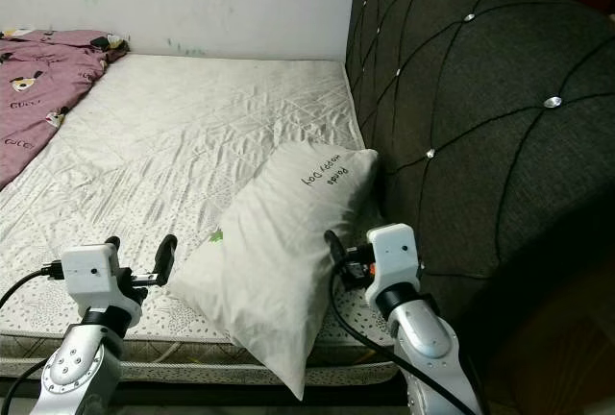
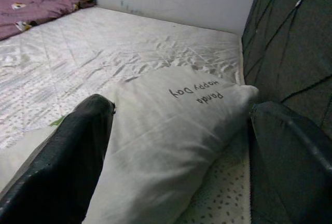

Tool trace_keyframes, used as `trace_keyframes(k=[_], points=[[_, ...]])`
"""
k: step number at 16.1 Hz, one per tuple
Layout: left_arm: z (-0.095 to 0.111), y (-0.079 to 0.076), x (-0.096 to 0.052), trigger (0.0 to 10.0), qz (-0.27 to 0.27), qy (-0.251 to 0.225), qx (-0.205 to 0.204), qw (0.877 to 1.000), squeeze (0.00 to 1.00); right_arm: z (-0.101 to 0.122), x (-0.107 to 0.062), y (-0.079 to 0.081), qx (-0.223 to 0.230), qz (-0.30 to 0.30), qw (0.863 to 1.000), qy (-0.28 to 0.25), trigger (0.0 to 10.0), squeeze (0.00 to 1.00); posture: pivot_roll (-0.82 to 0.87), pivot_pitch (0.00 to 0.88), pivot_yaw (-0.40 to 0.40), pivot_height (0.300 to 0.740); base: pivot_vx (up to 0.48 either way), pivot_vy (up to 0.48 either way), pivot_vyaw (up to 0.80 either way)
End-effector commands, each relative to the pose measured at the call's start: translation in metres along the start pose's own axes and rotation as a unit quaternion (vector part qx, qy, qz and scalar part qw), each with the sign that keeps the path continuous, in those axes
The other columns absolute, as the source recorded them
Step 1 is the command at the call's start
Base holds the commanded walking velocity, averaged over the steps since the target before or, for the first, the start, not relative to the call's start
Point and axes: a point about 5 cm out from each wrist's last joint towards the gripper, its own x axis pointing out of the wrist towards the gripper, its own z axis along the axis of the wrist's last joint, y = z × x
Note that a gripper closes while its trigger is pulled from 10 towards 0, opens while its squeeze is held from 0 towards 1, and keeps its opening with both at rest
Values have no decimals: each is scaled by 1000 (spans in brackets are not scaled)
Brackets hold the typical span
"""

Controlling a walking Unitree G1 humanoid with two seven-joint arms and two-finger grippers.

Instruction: Clean up the room

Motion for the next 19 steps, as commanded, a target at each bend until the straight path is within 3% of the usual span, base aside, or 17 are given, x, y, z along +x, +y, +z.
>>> trace_keyframes(k=[1,8,11,13,15,19], points=[[4,0,5,10000,2,-9,3,1000,0,0,3,-3,-7,-3,1000,-2,10000,0,11,0,0,740,0,0,0],[14,5,24,10000,29,-43,6,999,0,10,25,-12,-12,-32,999,-34,10000,0,22,0,0,740,0,0,0],[12,31,8,10000,86,-48,21,995,0,9,16,-23,3,-48,998,-41,10000,0,24,0,-5,740,0,0,0],[-14,44,-17,10000,89,-4,37,995,0,-3,-2,-26,2,-62,998,-21,10000,0,32,0,-12,740,0,0,0],[-25,45,-28,10000,84,21,31,996,0,-12,-12,-28,4,-79,997,-7,10000,0,34,0,-12,740,0,0,0],[-19,37,-16,10000,56,5,43,998,0,-8,-2,-29,9,-86,996,-12,10000,0,32,0,-6,740,0,0,0]])
